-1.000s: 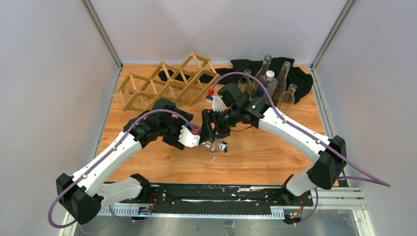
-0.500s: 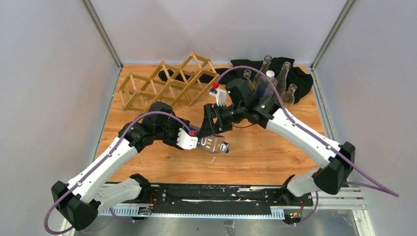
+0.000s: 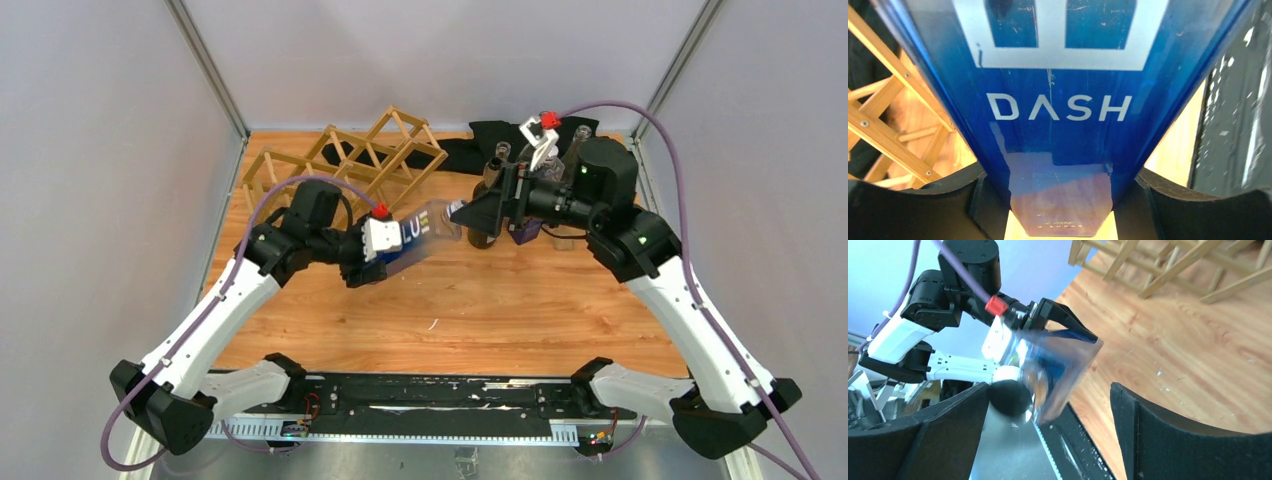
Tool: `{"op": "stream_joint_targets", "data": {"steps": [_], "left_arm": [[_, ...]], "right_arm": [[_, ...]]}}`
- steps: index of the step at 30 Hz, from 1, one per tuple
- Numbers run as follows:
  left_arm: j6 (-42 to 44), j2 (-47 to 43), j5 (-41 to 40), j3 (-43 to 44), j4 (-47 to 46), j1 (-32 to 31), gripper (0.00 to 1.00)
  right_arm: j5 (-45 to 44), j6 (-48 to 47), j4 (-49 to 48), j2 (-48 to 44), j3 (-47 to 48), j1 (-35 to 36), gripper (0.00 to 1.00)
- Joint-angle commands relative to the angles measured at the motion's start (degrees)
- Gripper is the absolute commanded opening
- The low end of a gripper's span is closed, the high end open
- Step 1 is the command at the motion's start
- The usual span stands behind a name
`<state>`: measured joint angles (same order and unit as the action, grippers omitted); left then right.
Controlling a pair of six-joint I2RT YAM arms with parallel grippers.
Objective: Take the wine bottle off the wine rack
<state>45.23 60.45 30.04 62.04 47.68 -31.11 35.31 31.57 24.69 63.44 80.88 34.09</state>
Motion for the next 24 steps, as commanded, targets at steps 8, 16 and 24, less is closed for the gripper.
{"op": "stream_joint_targets", "data": {"steps": [8, 16, 24], "left_arm": [[-21.7, 2.2, 22.3, 7.8, -6.9, 4.9, 0.0], [-22.1, 3.3, 28.6, 9.6, -2.7, 4.9, 0.0], [-21.7, 3.3, 31.2, 9.2, -1.7, 4.9, 0.0]], "right_arm": [[2.9, -4.3, -8.7, -2.9, -2.4, -1.9, 0.94], [5.9, -6.0, -18.1, 1.3, -7.1, 1.7, 0.95], [5.7, -6.7, -24.1, 7.0, -7.0, 6.0, 0.95]]}}
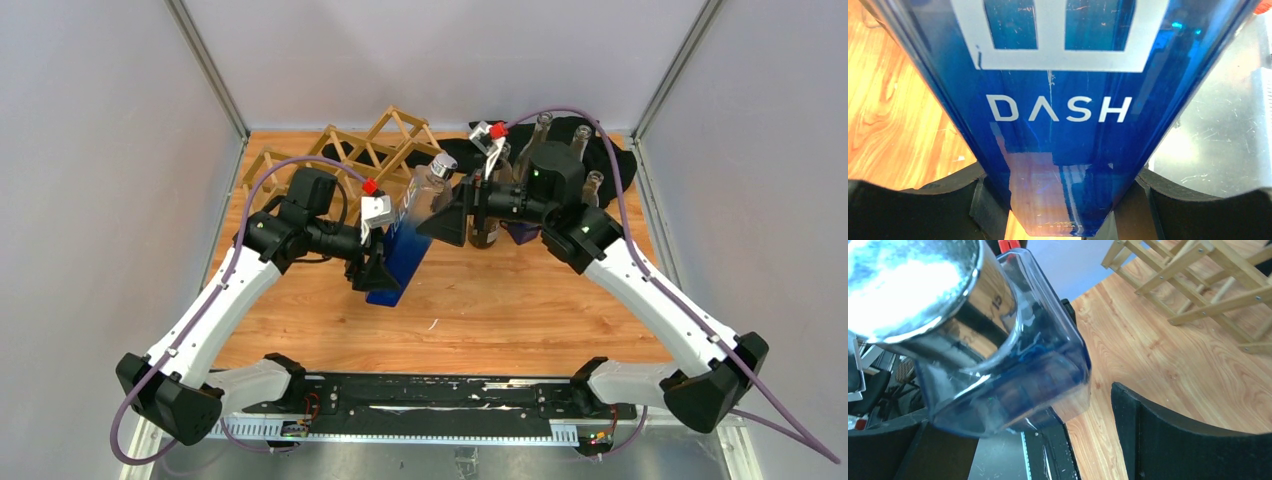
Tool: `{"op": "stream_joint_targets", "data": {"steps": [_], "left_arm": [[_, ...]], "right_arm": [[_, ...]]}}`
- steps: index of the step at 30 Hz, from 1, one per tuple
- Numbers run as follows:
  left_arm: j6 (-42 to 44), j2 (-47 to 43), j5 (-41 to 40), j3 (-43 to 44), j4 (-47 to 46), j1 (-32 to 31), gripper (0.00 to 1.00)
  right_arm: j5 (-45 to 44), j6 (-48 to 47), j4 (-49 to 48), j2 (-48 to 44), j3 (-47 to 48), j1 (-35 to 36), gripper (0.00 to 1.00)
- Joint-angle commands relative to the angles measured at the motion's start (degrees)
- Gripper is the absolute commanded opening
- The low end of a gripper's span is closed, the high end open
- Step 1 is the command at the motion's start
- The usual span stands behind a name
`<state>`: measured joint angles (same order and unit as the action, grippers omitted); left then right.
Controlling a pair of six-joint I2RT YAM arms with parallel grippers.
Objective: Take the wine bottle off the wine rack
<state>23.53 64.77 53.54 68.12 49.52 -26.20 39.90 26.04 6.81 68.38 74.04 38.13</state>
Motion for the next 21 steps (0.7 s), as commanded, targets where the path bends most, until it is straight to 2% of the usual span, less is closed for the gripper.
{"op": "stream_joint_targets", "data": {"steps": [1, 11, 12, 14, 15, 19, 20, 21], "left_arm": [[-0.1, -1.0, 8.5, 3.1, -3.6, 0.0, 0.0], [0.0, -1.8, 9.9, 2.2, -3.0, 0.0, 0.0], [0.2, -1.9, 9.5, 2.2, -2.9, 0.0, 0.0], [0.1, -1.9, 8.4, 2.5, -2.8, 0.0, 0.02], [0.0, -1.8, 7.4, 2.7, -2.7, 0.0, 0.11], [-0.5, -1.4, 2.3, 3.6, -2.0, 0.0, 0.77], [0.1, -1.2, 1.6, 3.9, -1.4, 0.0, 0.91], [0.8, -1.1, 0.3, 4.2, -0.8, 0.0, 0.99]], "right_arm": [[1.3, -1.0, -7.2, 2.7, -0.1, 2.4, 0.95], [5.9, -0.2, -15.1, 7.5, -1.5, 5.6, 0.95], [6.1, -0.5, -14.9, 7.6, -1.5, 5.7, 0.9], [6.4, -1.4, -13.9, 7.7, -1.3, 5.6, 0.73], [6.2, -2.0, -12.8, 7.7, -0.9, 5.7, 0.6], [3.4, -5.7, -5.3, 8.0, 1.0, 5.7, 0.08], [2.2, -6.7, -3.5, 7.9, 1.2, 5.7, 0.01], [1.1, -7.6, -2.1, 7.7, 1.3, 5.6, 0.0]]}}
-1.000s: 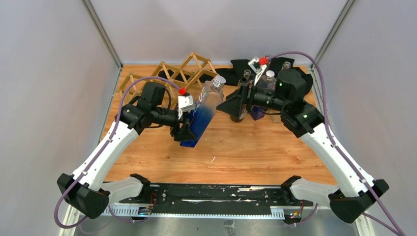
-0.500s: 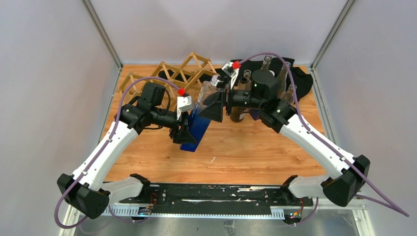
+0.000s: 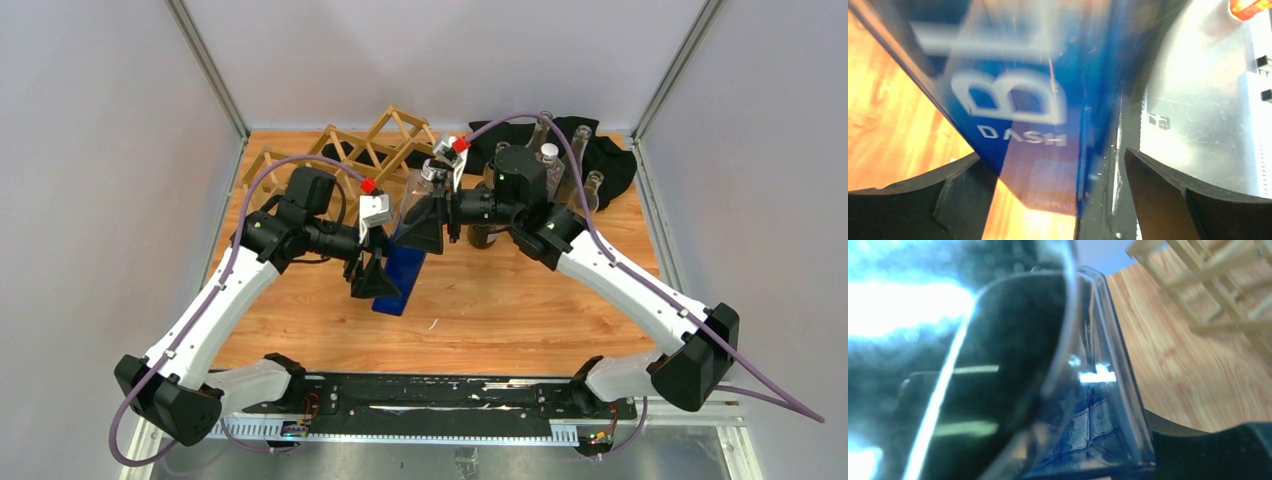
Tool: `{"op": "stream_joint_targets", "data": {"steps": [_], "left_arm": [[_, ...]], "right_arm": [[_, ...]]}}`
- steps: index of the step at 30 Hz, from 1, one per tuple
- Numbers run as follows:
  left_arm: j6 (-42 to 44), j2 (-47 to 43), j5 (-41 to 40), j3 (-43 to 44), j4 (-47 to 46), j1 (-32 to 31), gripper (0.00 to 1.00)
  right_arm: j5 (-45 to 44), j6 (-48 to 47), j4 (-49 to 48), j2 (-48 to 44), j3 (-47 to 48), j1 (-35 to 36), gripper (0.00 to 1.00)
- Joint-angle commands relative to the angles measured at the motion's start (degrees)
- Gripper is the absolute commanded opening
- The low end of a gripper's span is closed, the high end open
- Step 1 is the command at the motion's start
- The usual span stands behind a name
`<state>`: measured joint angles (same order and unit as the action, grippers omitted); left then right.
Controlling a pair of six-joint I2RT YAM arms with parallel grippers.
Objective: Take the wine bottle off the wine rack
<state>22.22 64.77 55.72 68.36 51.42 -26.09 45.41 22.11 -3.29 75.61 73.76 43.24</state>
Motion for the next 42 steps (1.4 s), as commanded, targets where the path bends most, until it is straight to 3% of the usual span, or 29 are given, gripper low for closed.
{"op": "stream_joint_targets", "data": {"steps": [1, 14, 20, 31, 42], "left_arm": [[2.6, -0.9, -3.1, 4.3, -2.2, -0.1, 1.0], [3.8, 3.6, -8.3, 8.8, 1.6, 9.5, 1.0], [5.8, 4.2, -9.7, 8.6, 1.6, 12.4, 1.0], [7.4, 5.3, -10.5, 9.1, 1.6, 13.6, 1.0], [8.8, 4.9, -10.7, 8.3, 1.6, 13.8, 1.0]], "right_arm": [[-5.5, -4.6, 8.8, 0.0, 1.3, 0.4, 0.0], [-26.5, -15.1, 12.6, -5.5, -6.8, -2.8, 0.0], [-37.2, -19.9, 7.1, -5.6, -12.4, -3.8, 0.0], [-42.5, -18.1, -10.7, -1.6, -19.1, -8.8, 0.0], [-43.1, -17.2, -15.2, 4.2, -17.7, -10.3, 0.0]]}}
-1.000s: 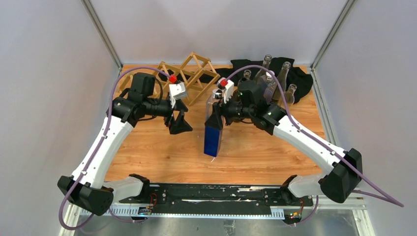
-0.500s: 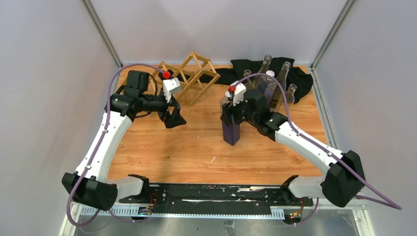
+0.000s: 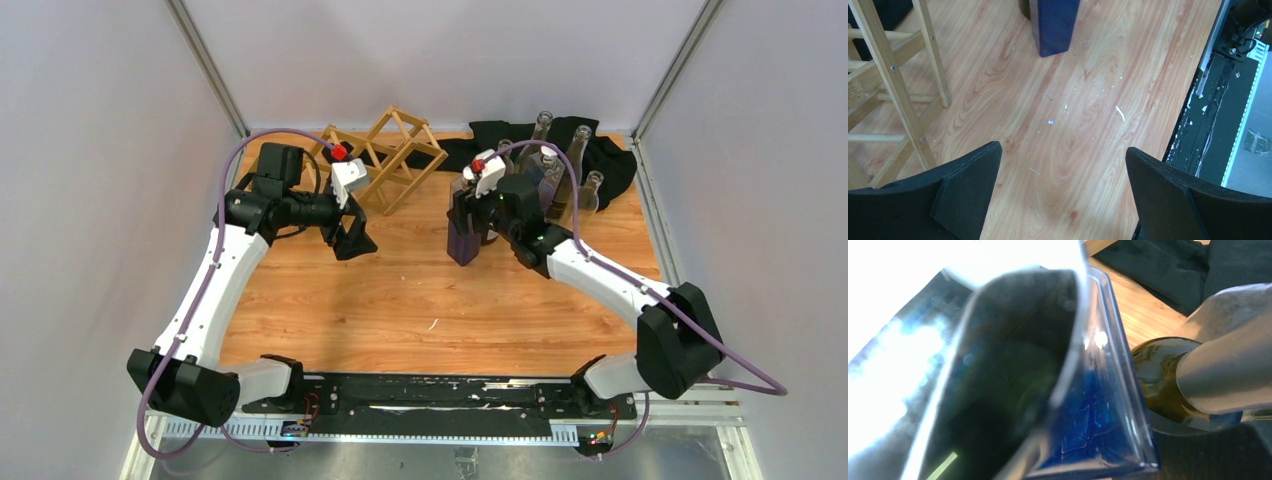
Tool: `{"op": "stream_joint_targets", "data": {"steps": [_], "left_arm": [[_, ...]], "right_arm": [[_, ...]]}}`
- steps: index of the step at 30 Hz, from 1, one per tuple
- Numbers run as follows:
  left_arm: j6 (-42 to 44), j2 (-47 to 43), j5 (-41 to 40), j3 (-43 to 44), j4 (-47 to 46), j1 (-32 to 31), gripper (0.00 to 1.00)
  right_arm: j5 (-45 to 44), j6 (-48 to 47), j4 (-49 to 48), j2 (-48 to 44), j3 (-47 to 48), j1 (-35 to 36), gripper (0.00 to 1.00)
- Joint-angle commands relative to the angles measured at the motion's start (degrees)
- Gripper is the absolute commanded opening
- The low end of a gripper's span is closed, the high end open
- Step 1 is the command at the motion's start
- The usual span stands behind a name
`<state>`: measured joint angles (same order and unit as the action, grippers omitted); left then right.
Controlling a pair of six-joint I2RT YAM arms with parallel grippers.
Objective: Take the wine bottle off the wine rack
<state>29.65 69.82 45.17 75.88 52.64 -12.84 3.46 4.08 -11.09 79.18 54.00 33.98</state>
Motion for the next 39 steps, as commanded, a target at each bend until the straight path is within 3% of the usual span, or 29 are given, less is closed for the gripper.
{"op": "stream_joint_targets", "data": {"steps": [1, 3, 4, 7, 14, 17, 31, 39], "left_arm": [[1.4, -0.1, -0.1, 0.8, 0.4, 0.6, 1.0], [1.6, 0.0, -0.1, 0.7, 0.4, 0.7, 1.0], [1.6, 0.0, -0.1, 0.6, 0.4, 0.8, 1.0], [1.8, -0.1, -0.1, 0.5, 0.4, 1.0, 1.0], [1.6, -0.5, 0.4, 0.3, 0.4, 1.1, 1.0], [1.6, -0.7, 0.5, 0.3, 0.4, 1.1, 1.0], [1.2, -1.4, -0.7, 0.9, 0.4, 1.3, 1.0], [2.7, 0.7, 0.2, 0.1, -0.2, 9.1, 1.0]], "right_arm": [[-1.0, 1.0, -7.1, 0.9, 2.3, -1.0, 0.0], [-0.3, 1.1, -6.4, 1.2, 2.6, -1.0, 0.0], [-0.2, 1.4, -5.9, 1.3, 2.7, -0.9, 0.07], [-0.3, 1.7, -3.6, 1.4, 3.7, -0.9, 0.41], [-1.2, 1.6, -1.4, -0.9, 5.2, -0.9, 0.66], [-1.1, 1.5, -0.6, -2.1, 5.7, -0.9, 0.85], [-0.2, 1.6, 3.8, -6.8, 8.9, -0.9, 0.9], [-5.7, 4.3, 11.8, -21.9, 6.8, -0.9, 0.92]]}}
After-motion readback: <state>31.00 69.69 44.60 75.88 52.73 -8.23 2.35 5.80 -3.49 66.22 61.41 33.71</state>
